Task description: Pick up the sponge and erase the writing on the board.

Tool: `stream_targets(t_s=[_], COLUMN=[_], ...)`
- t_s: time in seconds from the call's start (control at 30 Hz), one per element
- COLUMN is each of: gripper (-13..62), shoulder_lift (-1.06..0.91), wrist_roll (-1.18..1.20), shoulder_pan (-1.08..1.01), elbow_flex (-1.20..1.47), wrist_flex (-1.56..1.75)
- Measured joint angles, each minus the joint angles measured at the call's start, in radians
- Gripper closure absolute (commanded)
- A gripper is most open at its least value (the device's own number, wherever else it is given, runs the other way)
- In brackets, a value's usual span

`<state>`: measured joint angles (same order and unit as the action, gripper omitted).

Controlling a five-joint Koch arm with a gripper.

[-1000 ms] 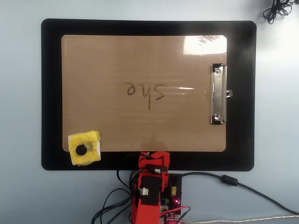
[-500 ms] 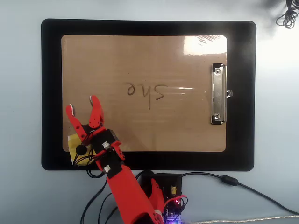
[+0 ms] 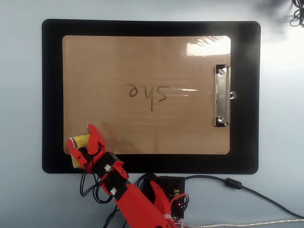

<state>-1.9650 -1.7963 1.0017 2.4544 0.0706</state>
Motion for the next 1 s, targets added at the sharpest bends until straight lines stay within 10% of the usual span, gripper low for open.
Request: stream_targets(t_s=[1.0], gripper=[18.9], shoulder_lift=[0.173], wrist_roll=[0.204], shoulder_pan=[0.192], elbow_flex=[0.204], wrist_flex=[0.321])
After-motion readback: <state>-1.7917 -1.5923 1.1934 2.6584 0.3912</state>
